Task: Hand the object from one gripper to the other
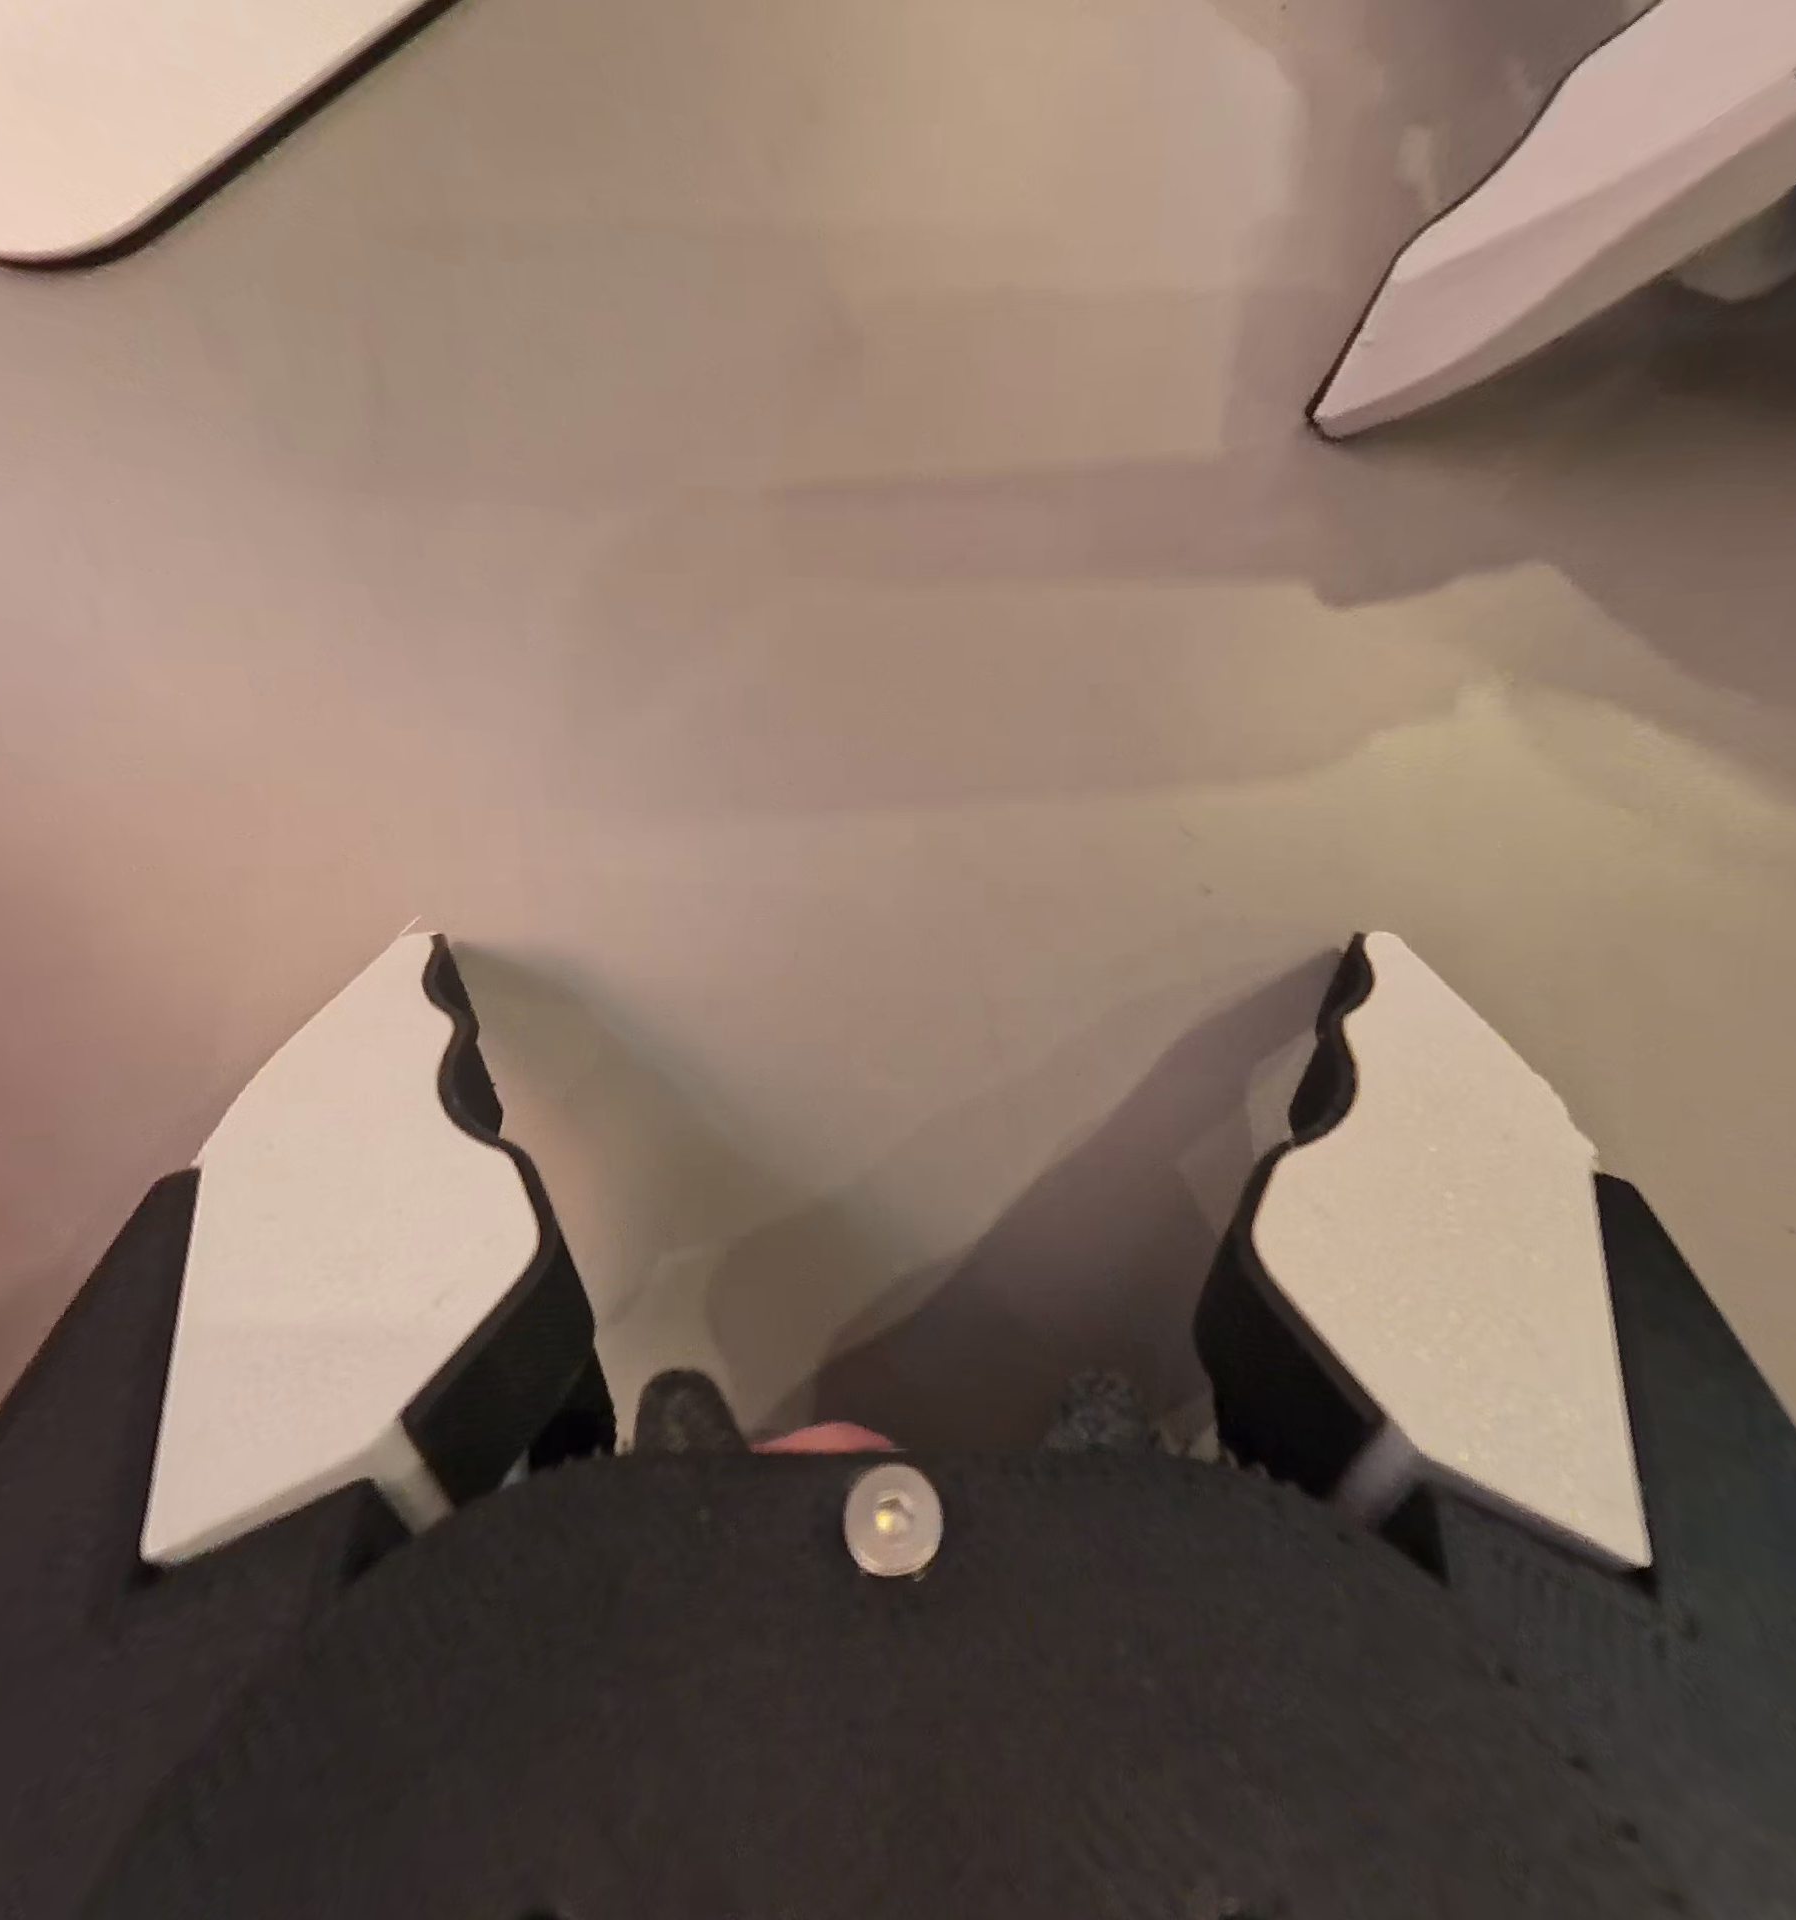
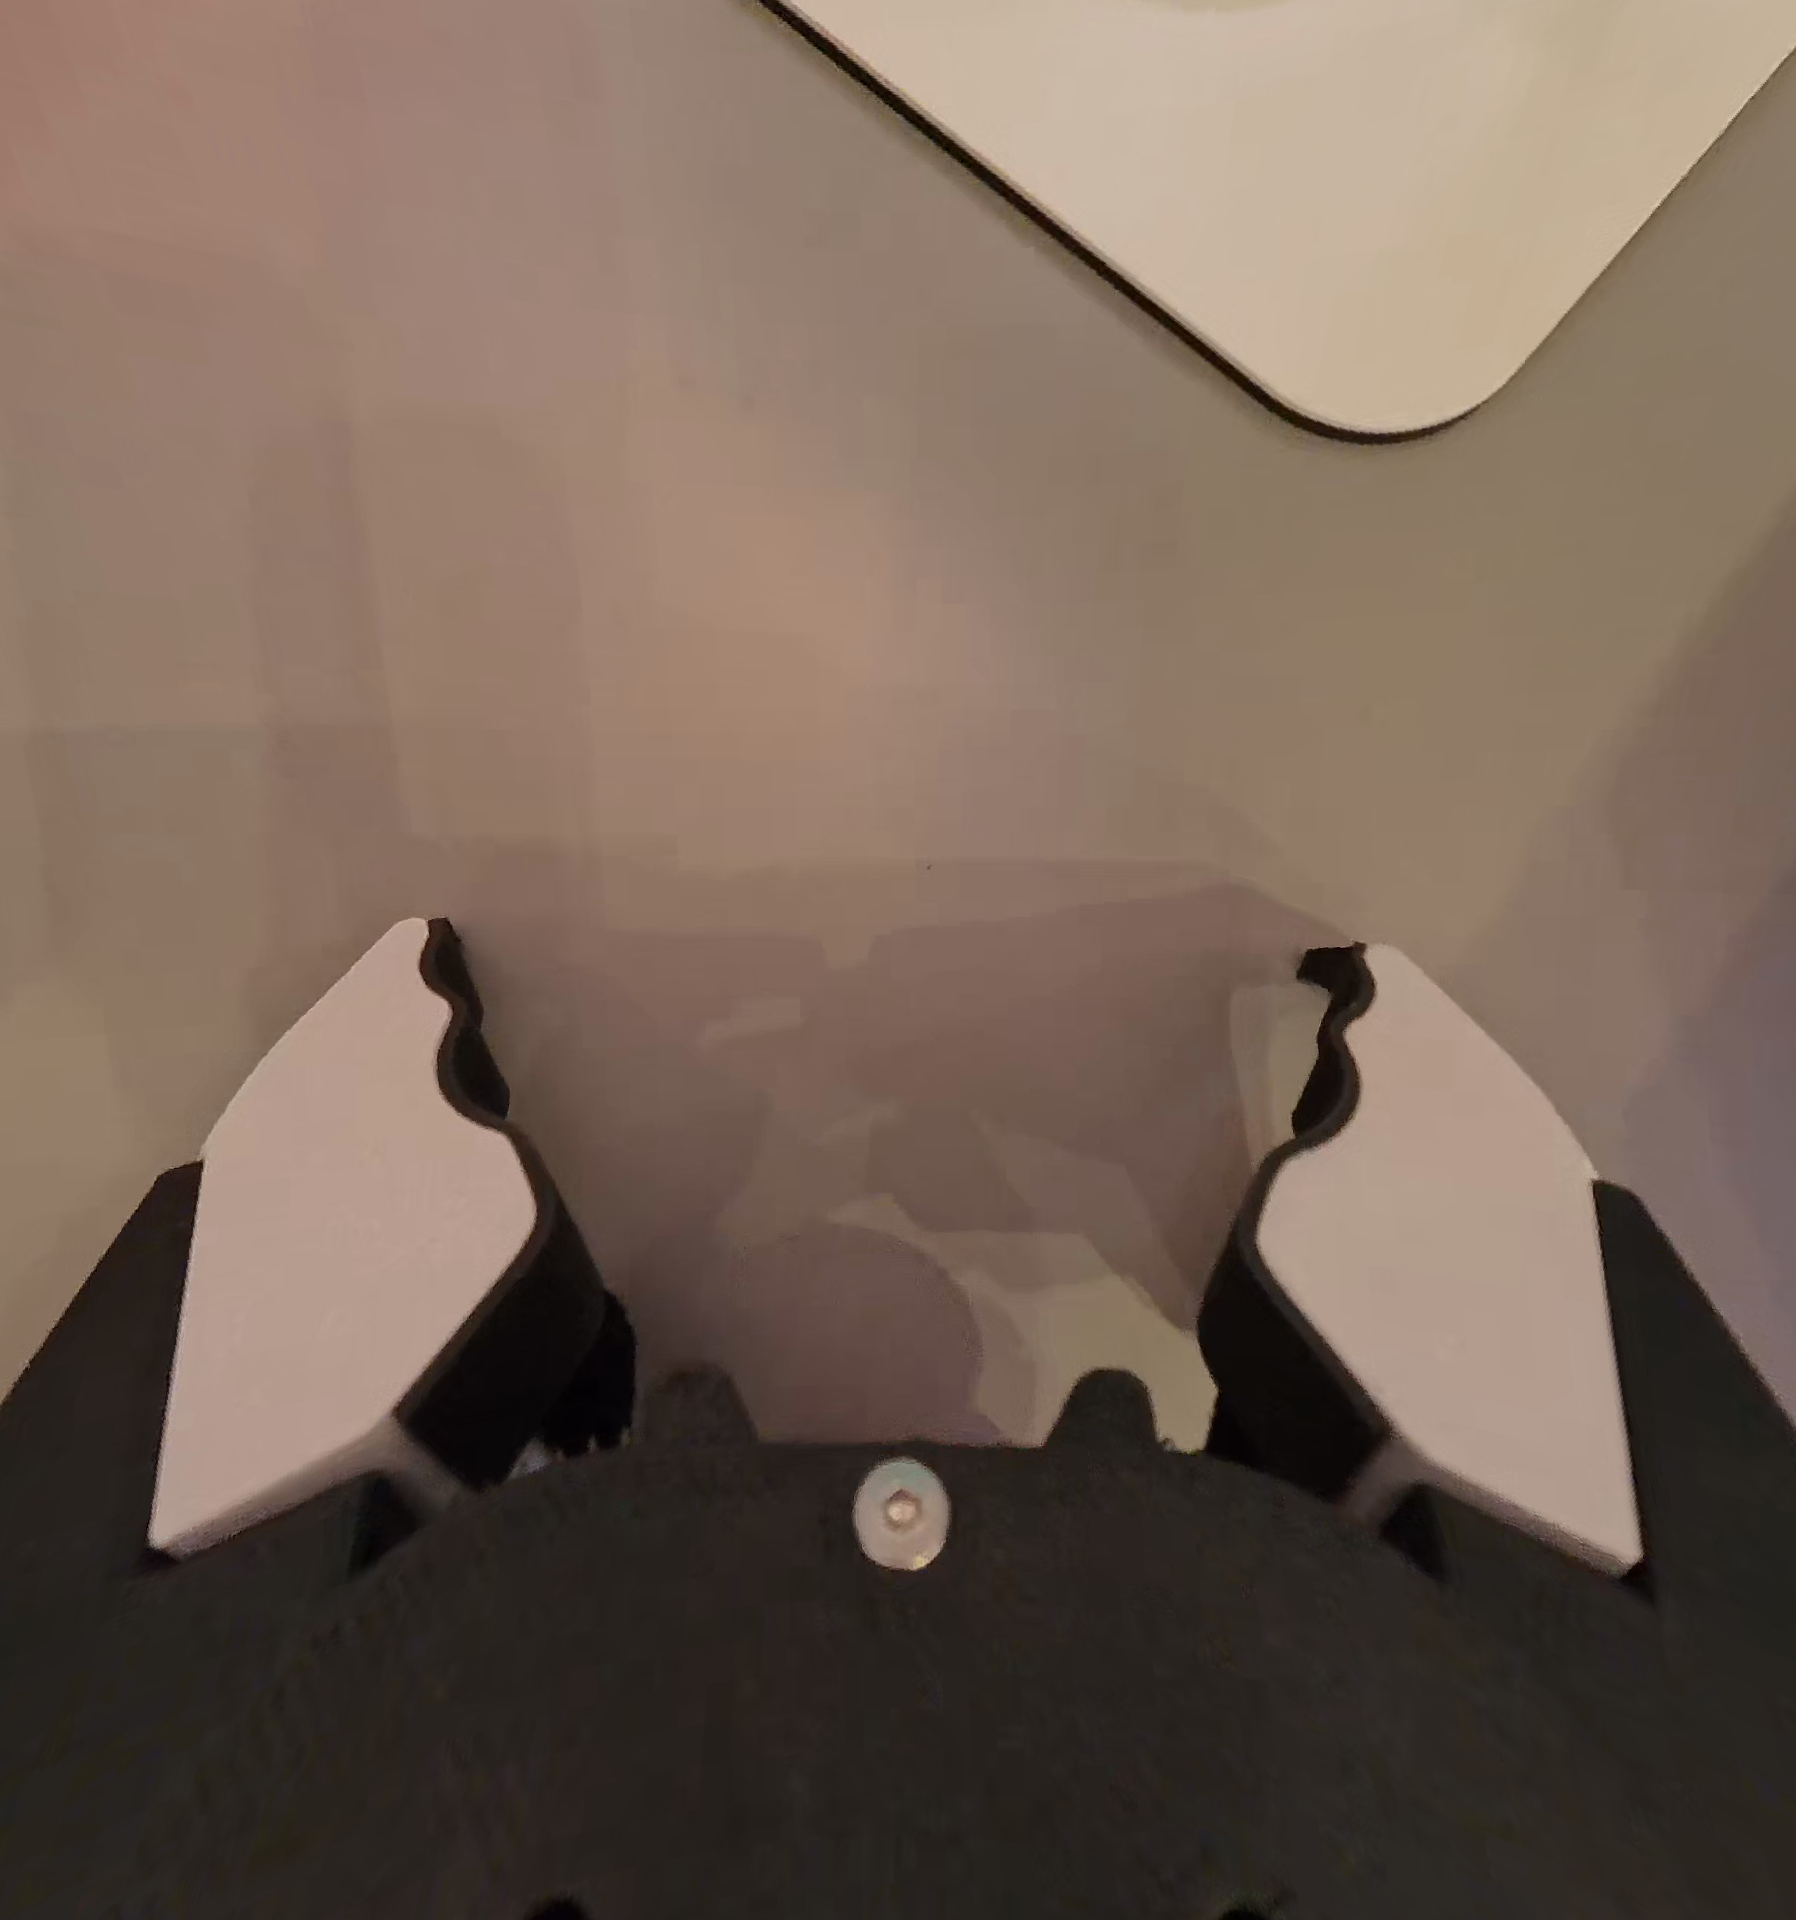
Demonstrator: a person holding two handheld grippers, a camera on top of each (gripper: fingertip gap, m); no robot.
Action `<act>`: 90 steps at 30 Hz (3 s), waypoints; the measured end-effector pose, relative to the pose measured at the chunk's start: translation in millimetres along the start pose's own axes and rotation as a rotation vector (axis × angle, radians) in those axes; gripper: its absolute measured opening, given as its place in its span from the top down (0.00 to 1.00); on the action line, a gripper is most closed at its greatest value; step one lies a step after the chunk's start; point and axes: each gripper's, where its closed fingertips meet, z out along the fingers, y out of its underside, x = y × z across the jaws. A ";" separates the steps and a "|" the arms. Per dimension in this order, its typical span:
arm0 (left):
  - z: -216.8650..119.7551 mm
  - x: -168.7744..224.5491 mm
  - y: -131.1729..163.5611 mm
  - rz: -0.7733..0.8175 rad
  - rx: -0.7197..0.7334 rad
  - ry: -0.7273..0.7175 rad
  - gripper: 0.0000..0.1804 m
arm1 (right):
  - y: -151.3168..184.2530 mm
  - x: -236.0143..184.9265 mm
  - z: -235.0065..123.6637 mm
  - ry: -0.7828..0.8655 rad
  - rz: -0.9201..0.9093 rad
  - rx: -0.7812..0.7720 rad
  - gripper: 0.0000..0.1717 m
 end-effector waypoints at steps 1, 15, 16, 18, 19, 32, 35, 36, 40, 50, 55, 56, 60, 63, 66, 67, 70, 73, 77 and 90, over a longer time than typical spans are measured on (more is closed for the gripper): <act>0.5 0.1 -0.3 0.005 -0.005 0.004 0.19 | -0.8 -0.2 0.9 -0.004 -0.003 -0.014 0.15; -172.1 -160.4 -75.7 0.320 0.198 -0.267 0.48 | -13.6 -9.4 2.9 -0.099 -0.053 0.046 0.22; -174.1 -183.3 -76.8 0.358 0.177 -0.256 0.47 | -13.5 -10.2 2.8 -0.103 -0.058 0.048 0.22; -169.9 -230.4 -74.9 0.415 0.096 -0.246 0.48 | -13.7 -12.0 2.3 -0.113 -0.069 0.052 0.23; -163.0 -247.9 -73.4 0.457 0.057 -0.223 0.49 | -13.9 -13.6 1.7 -0.121 -0.078 0.058 0.24; -52.1 -351.6 -26.9 0.641 -0.360 -0.012 0.51 | -19.1 -17.9 -4.9 -0.230 -0.034 0.108 0.28; -38.8 -355.8 -11.8 0.651 -0.422 0.037 0.52 | -19.0 -18.1 -5.0 -0.231 -0.036 0.108 0.28; -36.0 -359.0 -8.7 0.657 -0.440 0.033 0.53 | -18.9 -18.4 -5.0 -0.231 -0.038 0.107 0.28; -27.9 -353.1 -9.9 0.662 -0.448 0.073 0.56 | -18.7 -18.9 -4.9 -0.232 -0.043 0.107 0.28; -26.1 -356.5 -14.5 0.628 -0.430 0.029 0.60 | -20.0 -20.9 -7.7 -0.253 -0.045 0.123 0.29; -75.1 -337.9 -64.9 0.515 -0.109 -0.016 0.60 | -38.3 -16.3 -25.9 -0.237 -0.070 0.273 0.29; -89.7 -324.6 -76.9 0.500 -0.021 -0.001 0.60 | -44.6 -16.8 -33.1 -0.224 -0.094 0.305 0.30; -141.2 -240.5 -116.8 0.536 0.269 0.078 0.60 | -80.0 -37.5 -77.0 -0.206 -0.211 0.465 0.35; -161.3 -161.0 -138.7 0.578 0.426 0.156 0.61 | -106.0 -66.4 -115.4 -0.227 -0.273 0.585 0.34; -168.8 -81.1 -154.4 0.619 0.541 0.256 0.61 | -126.4 -95.6 -151.7 -0.256 -0.320 0.698 0.31; -168.4 -55.9 -158.6 0.625 0.562 0.301 0.61 | -131.0 -103.7 -161.3 -0.258 -0.338 0.727 0.30; -164.4 4.5 -170.9 0.647 0.613 0.392 0.61 | -141.0 -120.1 -185.2 -0.261 -0.363 0.799 0.27; -156.2 49.6 -176.3 0.684 0.634 0.473 0.61 | -146.9 -126.8 -205.7 -0.289 -0.351 0.881 0.28; -151.1 79.6 -180.2 0.692 0.638 0.549 0.61 | -145.3 -118.6 -218.7 -0.289 -0.339 0.938 0.30; -155.7 110.6 -184.5 0.649 0.701 0.711 0.61 | -118.9 -107.6 -222.4 -0.516 -0.291 1.012 0.58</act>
